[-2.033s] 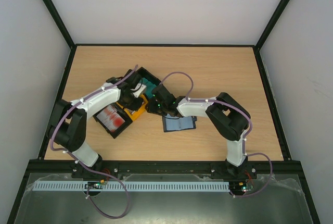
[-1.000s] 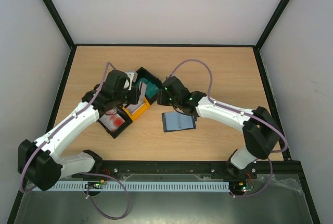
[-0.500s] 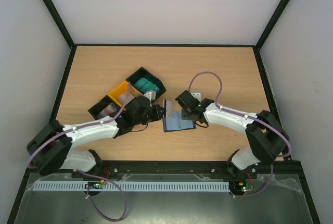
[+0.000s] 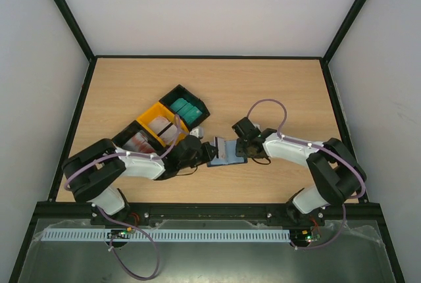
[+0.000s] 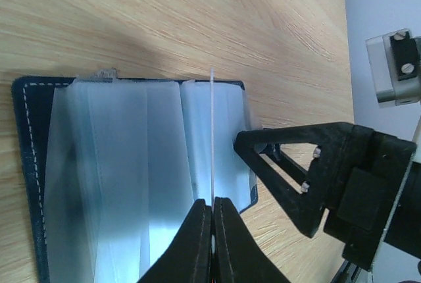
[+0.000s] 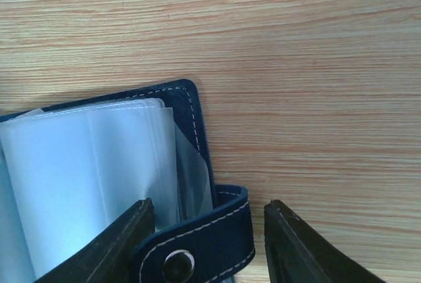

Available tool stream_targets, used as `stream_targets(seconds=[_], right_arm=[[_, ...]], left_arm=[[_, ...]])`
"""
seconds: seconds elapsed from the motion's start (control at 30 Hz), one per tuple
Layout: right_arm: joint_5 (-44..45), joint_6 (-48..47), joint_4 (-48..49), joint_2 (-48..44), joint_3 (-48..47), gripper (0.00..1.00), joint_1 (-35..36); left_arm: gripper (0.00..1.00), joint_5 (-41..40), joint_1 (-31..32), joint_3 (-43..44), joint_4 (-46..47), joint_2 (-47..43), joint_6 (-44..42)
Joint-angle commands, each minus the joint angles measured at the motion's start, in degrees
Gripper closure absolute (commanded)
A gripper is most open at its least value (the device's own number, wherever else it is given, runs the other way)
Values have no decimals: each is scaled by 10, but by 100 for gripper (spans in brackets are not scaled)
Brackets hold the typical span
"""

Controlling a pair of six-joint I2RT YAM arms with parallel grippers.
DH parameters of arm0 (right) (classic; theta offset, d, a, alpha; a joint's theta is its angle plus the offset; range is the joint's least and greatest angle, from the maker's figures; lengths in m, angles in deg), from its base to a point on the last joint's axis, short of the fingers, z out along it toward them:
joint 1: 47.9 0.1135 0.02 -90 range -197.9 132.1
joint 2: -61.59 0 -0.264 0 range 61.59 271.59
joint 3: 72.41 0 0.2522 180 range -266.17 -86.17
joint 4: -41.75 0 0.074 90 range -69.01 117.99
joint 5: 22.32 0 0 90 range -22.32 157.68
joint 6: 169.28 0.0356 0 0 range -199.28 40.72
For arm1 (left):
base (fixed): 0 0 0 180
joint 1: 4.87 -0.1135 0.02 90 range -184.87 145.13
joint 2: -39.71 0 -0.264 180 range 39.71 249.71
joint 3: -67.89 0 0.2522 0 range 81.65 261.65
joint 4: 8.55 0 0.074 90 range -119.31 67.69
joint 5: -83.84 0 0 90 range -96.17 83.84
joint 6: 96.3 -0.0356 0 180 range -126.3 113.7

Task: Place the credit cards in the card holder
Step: Insert the credit card into the card holder.

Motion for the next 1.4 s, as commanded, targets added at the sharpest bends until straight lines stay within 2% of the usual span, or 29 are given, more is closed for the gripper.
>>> stream_targets(seconds=[0.0, 0.4, 0.6, 0.87, 1.1, 1.37], right_arm=[[-32, -17, 0, -4, 24, 55, -13], [12, -60, -49, 17, 8, 78, -25], [-27, -69, -49, 25, 12, 79, -26], [-99, -72, -45, 35, 22, 77, -39], [-164, -48, -24, 35, 34, 75, -46], [-189, -13, -5, 24, 46, 73, -51]], left_arm=[[98, -23, 12, -9, 68, 26, 26], [98, -54, 21, -19, 80, 62, 44], [98, -38, 21, -14, 104, 90, 58], [98, -22, 21, -35, 185, 117, 74], [98, -12, 21, -44, 233, 130, 79], [98, 3, 22, -50, 285, 136, 91]])
